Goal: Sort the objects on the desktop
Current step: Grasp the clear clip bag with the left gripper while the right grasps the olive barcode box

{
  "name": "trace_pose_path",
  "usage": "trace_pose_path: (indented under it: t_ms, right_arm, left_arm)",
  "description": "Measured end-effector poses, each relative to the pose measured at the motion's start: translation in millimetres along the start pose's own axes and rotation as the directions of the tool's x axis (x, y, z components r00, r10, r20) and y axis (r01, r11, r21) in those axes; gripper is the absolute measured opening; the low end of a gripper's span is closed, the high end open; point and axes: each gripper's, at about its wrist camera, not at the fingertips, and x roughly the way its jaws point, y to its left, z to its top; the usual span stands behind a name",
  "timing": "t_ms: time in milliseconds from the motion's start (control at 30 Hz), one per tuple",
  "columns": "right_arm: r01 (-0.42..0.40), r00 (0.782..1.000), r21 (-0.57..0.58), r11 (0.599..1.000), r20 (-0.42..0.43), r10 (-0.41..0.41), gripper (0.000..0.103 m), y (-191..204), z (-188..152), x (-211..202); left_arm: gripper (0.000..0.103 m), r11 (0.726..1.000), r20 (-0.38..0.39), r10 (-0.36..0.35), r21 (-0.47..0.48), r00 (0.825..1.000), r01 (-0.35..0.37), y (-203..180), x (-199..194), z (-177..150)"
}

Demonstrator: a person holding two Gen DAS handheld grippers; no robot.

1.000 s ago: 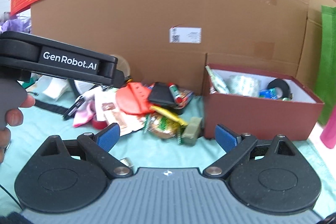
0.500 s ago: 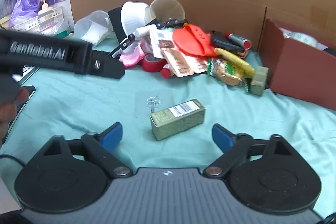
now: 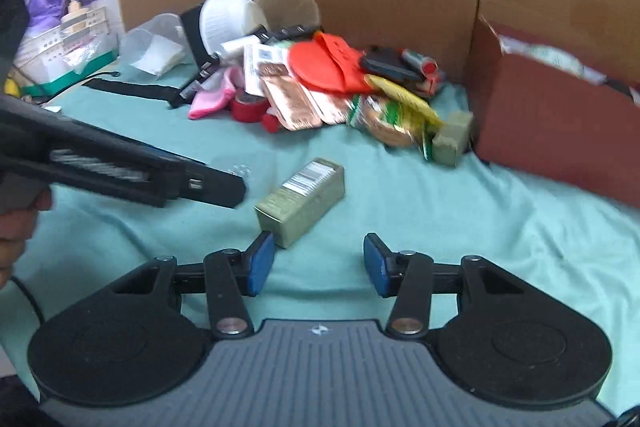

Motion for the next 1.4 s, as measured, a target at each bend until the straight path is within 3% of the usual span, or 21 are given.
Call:
trace_pose_path:
  t_ms: [133, 200, 267, 300, 467, 567, 667, 700, 900, 967, 1067, 1167, 1267, 1400]
  right_arm:
    - [-0.021, 0.999, -0.043, 0.999, 0.029, 0.022, 0.049, 16, 5, 7]
    - [-0.015, 0.999, -0.05, 0.999, 0.028, 0.017, 0.049, 19, 7, 14]
    - [-0.004, 1.0, -0.047, 0.999, 0.013, 0.004, 0.037, 14, 8, 19]
    - [-0.002, 1.0, -0.037, 0.999, 0.008, 0.003, 0.036, 9, 6, 19]
    - [0.013, 1.0, 0.03, 0.999, -0.002, -0.013, 0.036, -13, 3, 12]
    - [0.007, 1.0, 0.028, 1.0, 0.018, -0.007, 0.037, -9, 7, 9]
    - [0.008, 1.0, 0.006, 1.0, 0.025, -0.008, 0.037, -5, 12, 14]
    - [0.023, 1.0, -0.003, 1.0, 0.021, -0.023, 0.037, -4, 13, 16]
    - [0.019, 1.0, 0.026, 0.999, -0.001, -0.019, 0.037, -13, 12, 20]
    - [0.02, 1.0, 0.025, 0.999, -0.001, -0.019, 0.037, -12, 13, 21]
    - [0.015, 1.0, 0.02, 1.0, -0.001, -0.015, 0.037, -11, 15, 24]
    - [0.012, 1.0, 0.021, 1.0, -0.009, -0.012, 0.037, -11, 19, 31]
    - [0.007, 1.0, 0.031, 0.999, -0.013, -0.007, 0.037, -12, 20, 36]
    - [-0.003, 1.0, 0.035, 0.999, -0.018, 0.004, 0.036, -13, 18, 33]
  left_arm:
    - [0.042, 0.999, 0.006, 0.035, 0.033, 0.999, -0.035, -6, 11, 3]
    - [0.013, 0.995, 0.008, 0.063, 0.077, 0.998, -0.064, -7, 12, 3]
    - [0.009, 0.995, -0.005, 0.048, 0.084, 0.999, -0.047, -2, 10, 3]
    - [0.007, 0.996, -0.014, 0.037, 0.081, 0.999, -0.035, 2, 8, 4]
    - [0.009, 0.992, -0.005, 0.086, 0.097, 0.996, -0.085, 5, 4, 6]
    - [0.036, 0.988, 0.006, 0.082, 0.133, 0.997, -0.083, -6, 8, 2]
    - [0.028, 0.974, 0.023, 0.114, 0.196, 0.993, -0.116, -13, 12, -2]
    - [0.019, 0.973, 0.023, 0.117, 0.199, 0.993, -0.119, -13, 11, -3]
    - [0.013, 0.982, 0.027, 0.11, 0.15, 0.994, -0.113, -6, 11, 0]
    - [0.004, 0.981, 0.024, 0.115, 0.155, 0.993, -0.117, -7, 12, 0]
    - [0.005, 0.982, 0.026, 0.117, 0.146, 0.993, -0.12, -7, 12, 1]
    - [0.013, 0.98, 0.044, 0.133, 0.14, 0.99, -0.138, -9, 15, 1]
    - [0.005, 0.984, 0.036, 0.125, 0.125, 0.992, -0.128, -7, 16, 4]
    - [0.007, 0.988, 0.041, 0.122, 0.092, 0.992, -0.125, -4, 16, 4]
